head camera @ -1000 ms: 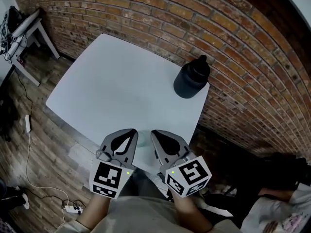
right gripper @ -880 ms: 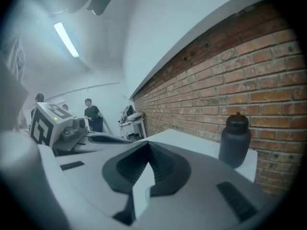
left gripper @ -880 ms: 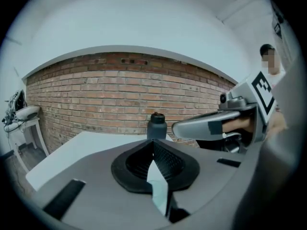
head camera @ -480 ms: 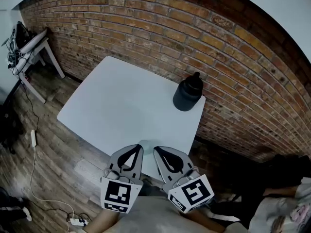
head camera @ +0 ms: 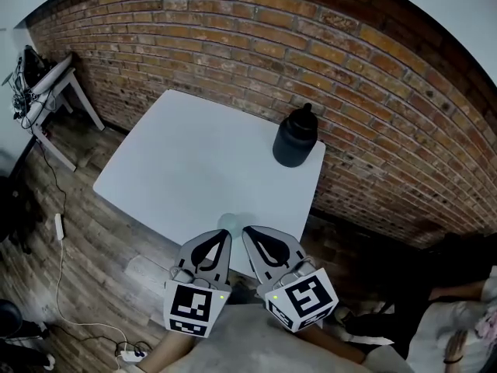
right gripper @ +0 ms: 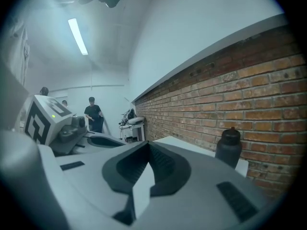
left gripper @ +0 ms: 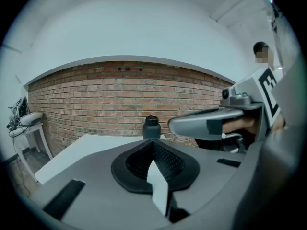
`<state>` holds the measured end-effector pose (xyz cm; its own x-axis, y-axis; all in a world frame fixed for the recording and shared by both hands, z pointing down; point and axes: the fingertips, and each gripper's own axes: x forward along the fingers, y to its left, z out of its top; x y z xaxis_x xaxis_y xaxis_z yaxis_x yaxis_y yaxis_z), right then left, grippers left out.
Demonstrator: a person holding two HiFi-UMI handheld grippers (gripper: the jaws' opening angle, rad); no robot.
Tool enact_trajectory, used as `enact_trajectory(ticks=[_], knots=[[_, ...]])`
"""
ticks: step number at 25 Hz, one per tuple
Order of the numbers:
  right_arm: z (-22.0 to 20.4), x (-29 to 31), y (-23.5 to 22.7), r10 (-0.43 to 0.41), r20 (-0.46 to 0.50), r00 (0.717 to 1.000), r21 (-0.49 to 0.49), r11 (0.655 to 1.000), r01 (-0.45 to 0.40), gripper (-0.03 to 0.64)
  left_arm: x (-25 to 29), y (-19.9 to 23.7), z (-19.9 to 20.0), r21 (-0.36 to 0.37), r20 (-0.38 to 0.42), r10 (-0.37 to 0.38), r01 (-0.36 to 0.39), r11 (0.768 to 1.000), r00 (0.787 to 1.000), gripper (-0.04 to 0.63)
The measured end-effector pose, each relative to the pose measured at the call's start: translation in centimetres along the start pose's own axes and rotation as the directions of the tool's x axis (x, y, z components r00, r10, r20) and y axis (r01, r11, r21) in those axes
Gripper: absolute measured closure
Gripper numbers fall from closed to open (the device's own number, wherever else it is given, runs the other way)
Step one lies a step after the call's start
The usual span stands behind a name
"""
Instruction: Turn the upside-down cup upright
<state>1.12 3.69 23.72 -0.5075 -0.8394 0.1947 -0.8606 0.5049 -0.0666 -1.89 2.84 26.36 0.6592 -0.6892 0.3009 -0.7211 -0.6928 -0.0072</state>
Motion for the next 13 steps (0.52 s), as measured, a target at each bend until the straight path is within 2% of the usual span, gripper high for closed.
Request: enact_trajectory(ticks=[13], knots=[[-1.9, 0.3, -0.5, 0.053, -0.040, 0.998, 0.018, 0.998, -0.052, 0.611, 1.1, -0.4, -0.9, -0.034, -0.022, 0.027, -0.028, 0.999, 0.999, 0.586]])
